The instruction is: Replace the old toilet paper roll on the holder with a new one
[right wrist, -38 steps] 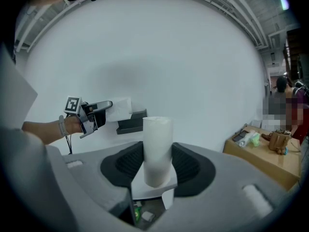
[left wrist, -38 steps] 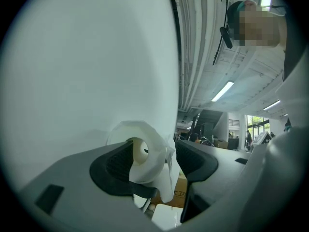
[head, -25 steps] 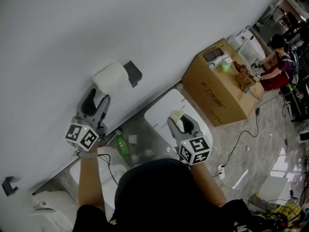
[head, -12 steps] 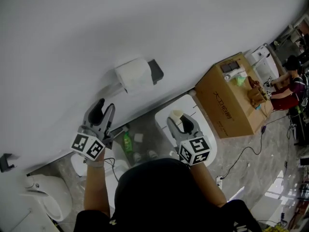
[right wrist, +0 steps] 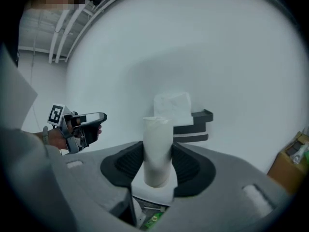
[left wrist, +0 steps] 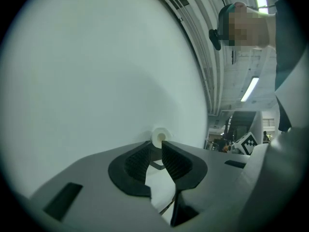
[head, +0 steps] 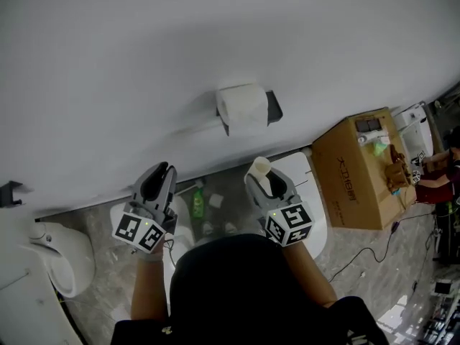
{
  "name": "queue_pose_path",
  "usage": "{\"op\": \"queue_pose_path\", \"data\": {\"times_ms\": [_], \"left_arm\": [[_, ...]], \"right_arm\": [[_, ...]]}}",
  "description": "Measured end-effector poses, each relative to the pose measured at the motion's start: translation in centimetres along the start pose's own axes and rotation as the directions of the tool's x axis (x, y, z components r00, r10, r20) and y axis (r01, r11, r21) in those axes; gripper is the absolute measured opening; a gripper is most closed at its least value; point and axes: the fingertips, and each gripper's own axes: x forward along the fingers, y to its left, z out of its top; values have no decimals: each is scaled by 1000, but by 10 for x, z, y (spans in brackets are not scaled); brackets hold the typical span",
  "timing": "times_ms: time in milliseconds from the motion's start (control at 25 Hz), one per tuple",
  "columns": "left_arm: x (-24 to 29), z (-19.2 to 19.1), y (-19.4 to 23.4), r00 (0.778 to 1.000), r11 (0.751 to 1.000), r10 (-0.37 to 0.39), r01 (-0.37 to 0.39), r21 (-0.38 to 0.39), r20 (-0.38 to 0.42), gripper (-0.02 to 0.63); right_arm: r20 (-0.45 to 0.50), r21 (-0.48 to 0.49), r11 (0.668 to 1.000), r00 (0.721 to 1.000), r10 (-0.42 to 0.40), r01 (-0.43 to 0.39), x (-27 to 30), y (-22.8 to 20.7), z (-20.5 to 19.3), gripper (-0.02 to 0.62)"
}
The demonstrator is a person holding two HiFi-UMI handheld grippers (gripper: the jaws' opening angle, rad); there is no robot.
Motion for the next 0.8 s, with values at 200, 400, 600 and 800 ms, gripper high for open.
{"op": "queue_pose_path", "data": {"times_ms": [200, 400, 600, 800], "left_arm": [[-37, -10, 9, 996, 996, 85, -84, 27, -17, 54], [-77, -17, 22, 979, 976, 202, -199, 86, -37, 26], [-111, -22, 26, 962, 959, 266, -259, 114, -54, 15], [-130, -20, 26, 944, 945, 319, -309, 109, -81, 15]], "right_arm": [[-12, -21, 995, 995, 102, -102, 22, 34, 0, 181], [-28, -40, 977, 977, 209, -210, 44, 70, -2, 181], [-55, -65, 951, 953, 298, -302, 60, 109, -6, 181], [-73, -82, 922, 925, 373, -378, 71, 139, -10, 181]]}}
